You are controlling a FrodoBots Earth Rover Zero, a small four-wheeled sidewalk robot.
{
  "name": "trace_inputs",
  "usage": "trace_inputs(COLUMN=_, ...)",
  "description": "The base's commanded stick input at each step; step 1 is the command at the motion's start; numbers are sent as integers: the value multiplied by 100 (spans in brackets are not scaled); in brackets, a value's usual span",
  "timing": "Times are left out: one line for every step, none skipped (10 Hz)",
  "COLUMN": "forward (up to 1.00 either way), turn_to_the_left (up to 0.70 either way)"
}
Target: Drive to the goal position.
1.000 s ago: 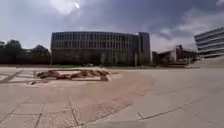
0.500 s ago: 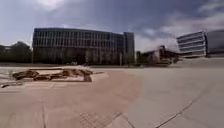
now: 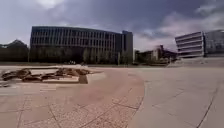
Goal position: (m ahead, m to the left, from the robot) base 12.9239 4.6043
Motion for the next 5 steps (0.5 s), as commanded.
trace_inputs(forward=70, turn_to_the_left=-1)
trace_inputs(forward=70, turn_to_the_left=-1)
trace_inputs(forward=70, turn_to_the_left=-1)
trace_inputs(forward=70, turn_to_the_left=-1)
trace_inputs(forward=70, turn_to_the_left=-1)
